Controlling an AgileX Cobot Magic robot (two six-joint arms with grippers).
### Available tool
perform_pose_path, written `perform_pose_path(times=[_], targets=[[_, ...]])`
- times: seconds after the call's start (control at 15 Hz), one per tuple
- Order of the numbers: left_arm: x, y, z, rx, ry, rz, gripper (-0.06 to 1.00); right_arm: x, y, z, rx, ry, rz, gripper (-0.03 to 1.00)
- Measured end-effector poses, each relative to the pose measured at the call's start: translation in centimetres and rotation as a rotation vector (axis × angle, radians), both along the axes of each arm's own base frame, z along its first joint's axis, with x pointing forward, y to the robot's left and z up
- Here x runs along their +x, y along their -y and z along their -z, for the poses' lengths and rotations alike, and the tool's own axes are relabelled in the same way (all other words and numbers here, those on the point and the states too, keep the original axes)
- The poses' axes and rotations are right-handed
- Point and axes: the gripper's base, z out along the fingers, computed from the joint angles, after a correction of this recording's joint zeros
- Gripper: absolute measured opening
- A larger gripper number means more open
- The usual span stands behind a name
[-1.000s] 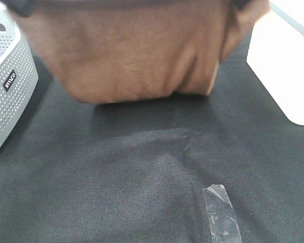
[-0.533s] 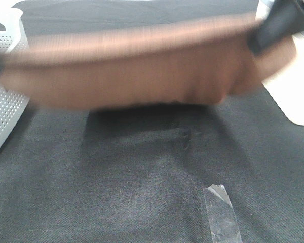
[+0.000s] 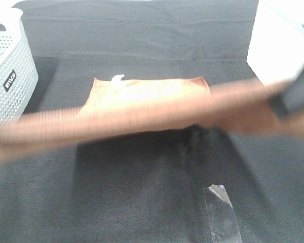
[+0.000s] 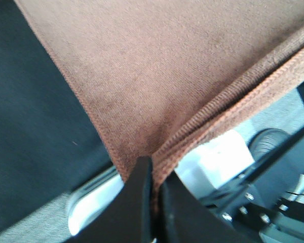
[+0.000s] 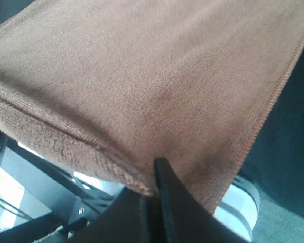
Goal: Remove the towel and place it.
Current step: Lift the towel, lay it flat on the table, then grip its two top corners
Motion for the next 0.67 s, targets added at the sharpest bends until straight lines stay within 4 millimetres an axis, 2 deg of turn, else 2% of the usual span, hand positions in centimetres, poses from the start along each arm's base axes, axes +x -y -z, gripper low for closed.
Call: perform_pose_path(times=[0.13, 0.33, 0.67], targets=[[-0.7, 0.0, 1.4, -0.017, -0.05, -0.002, 0.0, -1.1, 0.4, 1.3, -0.009, -0.029, 0.002, 0.0], [-1.3, 0.1, 3.3, -0.033, -0.132, -0.006, 0.0, -1.7, 0.6, 2.7, -0.024, -0.075, 0.002, 0.0], [-1.5, 0.2, 3.7, -0.048, -0.154, -0.01, 0.0, -2.1, 0.9, 5.1, -0.073, -0.129, 0.009, 0.0]])
